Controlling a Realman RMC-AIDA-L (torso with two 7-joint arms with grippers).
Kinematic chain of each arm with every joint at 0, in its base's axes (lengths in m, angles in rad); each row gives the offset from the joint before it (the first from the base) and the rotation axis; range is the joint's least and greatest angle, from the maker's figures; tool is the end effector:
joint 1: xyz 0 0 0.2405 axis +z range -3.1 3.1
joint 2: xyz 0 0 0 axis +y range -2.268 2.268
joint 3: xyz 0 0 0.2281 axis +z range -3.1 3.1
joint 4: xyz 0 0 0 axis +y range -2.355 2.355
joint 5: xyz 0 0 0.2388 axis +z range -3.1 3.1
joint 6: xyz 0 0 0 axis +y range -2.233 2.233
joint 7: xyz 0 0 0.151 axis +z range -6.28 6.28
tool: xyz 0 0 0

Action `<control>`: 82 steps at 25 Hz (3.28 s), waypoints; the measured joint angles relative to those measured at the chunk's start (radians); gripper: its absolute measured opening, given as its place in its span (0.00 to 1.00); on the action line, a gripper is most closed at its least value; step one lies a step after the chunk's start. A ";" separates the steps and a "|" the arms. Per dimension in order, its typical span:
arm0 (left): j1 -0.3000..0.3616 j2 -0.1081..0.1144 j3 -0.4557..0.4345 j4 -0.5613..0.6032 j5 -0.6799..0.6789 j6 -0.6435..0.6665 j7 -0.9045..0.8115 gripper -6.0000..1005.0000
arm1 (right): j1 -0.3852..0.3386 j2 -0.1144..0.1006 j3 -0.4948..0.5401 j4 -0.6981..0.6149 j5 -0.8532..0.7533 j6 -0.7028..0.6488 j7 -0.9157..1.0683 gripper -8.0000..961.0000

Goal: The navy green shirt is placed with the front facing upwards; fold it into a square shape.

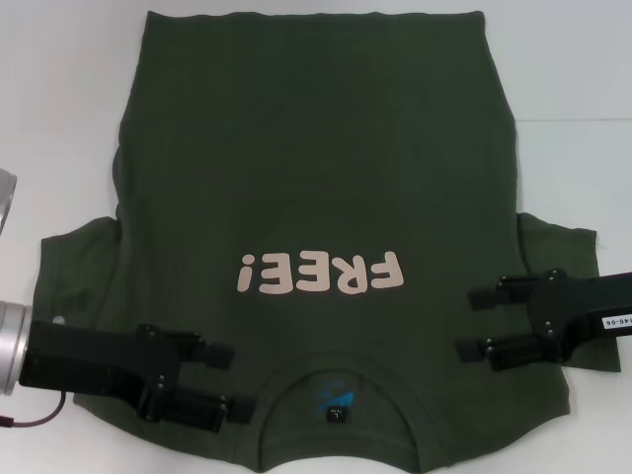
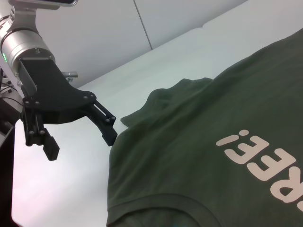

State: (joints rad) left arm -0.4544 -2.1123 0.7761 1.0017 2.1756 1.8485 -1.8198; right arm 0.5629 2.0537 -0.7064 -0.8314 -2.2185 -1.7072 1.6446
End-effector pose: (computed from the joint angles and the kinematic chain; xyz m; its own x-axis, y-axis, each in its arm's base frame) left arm -0.2377 0.3060 0.0350 0.7667 0.5817 0.2717 0.5799 -0.8090 0.0960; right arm 0.2473 0.3405 0.0344 0.8308 -0.4738 -0.2921 -0.5041 -0.8629 -0.0340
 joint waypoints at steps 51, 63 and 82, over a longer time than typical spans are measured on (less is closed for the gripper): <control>0.049 0.060 -0.506 -0.238 0.071 -0.505 -0.446 0.91 | 0.188 -0.134 0.108 0.194 0.060 0.370 0.692 0.95; 0.025 0.053 -0.501 -0.297 0.068 -0.641 -0.351 0.91 | 0.175 -0.138 0.118 0.196 0.060 0.371 0.700 0.95; 0.010 0.054 -0.488 -0.344 0.076 -0.633 -0.347 0.82 | 0.172 -0.144 0.133 0.195 0.060 0.362 0.701 0.95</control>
State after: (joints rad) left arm -0.4447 -2.0579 0.2884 0.6576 2.2516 1.2151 -2.1668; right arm 0.7350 1.9101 -0.5732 -0.6365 -2.1583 -1.3449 2.3455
